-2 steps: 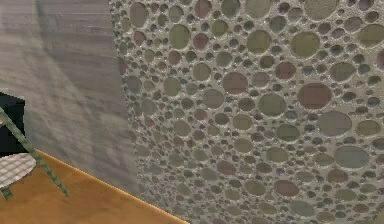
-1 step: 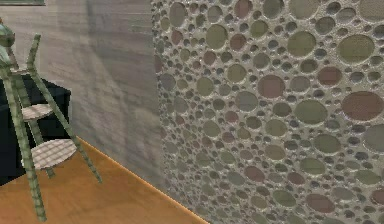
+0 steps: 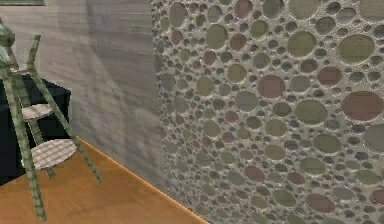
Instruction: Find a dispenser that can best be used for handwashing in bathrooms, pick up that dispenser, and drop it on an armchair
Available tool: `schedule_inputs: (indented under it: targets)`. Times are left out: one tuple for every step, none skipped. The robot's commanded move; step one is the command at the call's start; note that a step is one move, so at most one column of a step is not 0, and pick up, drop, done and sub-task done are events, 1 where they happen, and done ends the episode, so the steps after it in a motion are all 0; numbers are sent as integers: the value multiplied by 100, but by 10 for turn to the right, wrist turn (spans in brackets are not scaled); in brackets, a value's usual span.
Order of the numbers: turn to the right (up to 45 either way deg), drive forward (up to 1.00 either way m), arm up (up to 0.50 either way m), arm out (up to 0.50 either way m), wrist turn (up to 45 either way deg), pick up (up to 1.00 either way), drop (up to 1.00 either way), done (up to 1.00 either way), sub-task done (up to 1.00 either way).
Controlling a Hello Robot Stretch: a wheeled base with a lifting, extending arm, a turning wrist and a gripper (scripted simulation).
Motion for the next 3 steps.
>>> schedule_inputs:
  targets:
    - [0, 0, 38, 0, 0, 0, 0, 0, 0]
    - [0, 0, 0, 50, 0, 0, 0, 0, 0]
    - [0, 0, 0, 0, 450, 0, 0, 0, 0]
